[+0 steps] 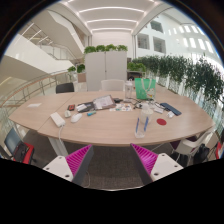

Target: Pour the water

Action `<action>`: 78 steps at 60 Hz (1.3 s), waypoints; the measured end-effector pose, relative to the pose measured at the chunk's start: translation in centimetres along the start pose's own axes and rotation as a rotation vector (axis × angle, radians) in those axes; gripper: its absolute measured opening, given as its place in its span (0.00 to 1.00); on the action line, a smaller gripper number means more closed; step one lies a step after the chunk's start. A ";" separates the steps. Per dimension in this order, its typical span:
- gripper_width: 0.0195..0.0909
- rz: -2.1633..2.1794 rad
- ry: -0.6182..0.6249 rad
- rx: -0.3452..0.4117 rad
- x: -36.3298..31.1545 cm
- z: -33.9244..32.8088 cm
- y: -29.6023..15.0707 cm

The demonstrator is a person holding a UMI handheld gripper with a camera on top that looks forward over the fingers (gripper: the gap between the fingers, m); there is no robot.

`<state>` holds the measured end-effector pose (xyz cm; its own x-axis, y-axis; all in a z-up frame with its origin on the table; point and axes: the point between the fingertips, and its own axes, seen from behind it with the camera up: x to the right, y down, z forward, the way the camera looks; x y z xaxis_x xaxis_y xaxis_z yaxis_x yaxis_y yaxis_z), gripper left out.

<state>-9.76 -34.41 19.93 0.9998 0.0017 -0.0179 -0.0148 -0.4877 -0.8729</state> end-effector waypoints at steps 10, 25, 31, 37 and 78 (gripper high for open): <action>0.90 -0.044 0.031 0.121 5.7 5.2 -0.9; 0.89 -0.027 0.091 0.189 13.6 19.1 -1.7; 0.89 -0.014 0.124 0.191 15.9 24.6 -1.9; 0.89 0.025 0.123 0.205 17.3 29.0 -2.2; 0.22 0.894 -0.474 0.082 9.1 35.8 -15.4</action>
<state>-0.83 4.37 15.73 0.5149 0.0207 -0.8570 -0.7740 -0.4184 -0.4752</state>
